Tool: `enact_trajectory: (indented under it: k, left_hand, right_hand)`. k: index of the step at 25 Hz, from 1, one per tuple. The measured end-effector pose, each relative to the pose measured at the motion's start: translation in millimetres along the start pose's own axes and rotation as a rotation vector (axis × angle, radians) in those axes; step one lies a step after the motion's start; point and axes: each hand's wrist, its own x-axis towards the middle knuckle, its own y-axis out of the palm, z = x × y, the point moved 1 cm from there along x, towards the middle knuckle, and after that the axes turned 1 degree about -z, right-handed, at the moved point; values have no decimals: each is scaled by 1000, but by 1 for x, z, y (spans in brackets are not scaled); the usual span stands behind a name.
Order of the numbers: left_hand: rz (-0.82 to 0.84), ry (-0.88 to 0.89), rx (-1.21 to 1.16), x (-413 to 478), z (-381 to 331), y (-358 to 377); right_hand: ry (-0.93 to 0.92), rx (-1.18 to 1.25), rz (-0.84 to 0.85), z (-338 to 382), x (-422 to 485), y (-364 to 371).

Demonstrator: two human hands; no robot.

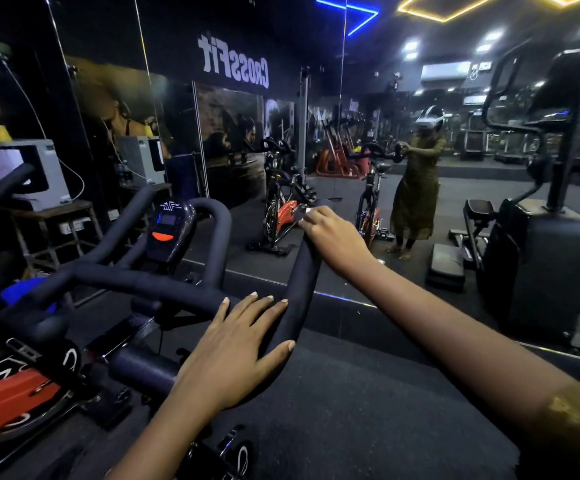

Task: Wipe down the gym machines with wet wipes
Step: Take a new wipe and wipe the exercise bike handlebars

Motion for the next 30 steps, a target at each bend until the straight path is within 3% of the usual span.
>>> enact_trajectory:
  k: [5,11,14,18,22,27,30]
  left_hand:
    - [9,-2,13,1,0,0]
    - [11,-3,14,0,-2,-2]
    - [12,-5,8,0,-2,-2]
    - [10,-6,-5,-1,-1,-1]
    - [6,-10,2,0,-1,-1]
    - [19,-18,18,1,-2,-2]
    - [27,-11,18,1,-2,-3]
  right_hand:
    - [-143,49,-182,37,-45,10]
    - [-264,355,-46,46,-64,-12]
    - [-60,312,-252,-4,-19,-24]
    - [-4,262,-146,-44,17,-11]
    - [221,517,-254,-50,23,6]
    - [717,901,-479,-28,5,19]
    - [710,842,-558,9,-21,23]
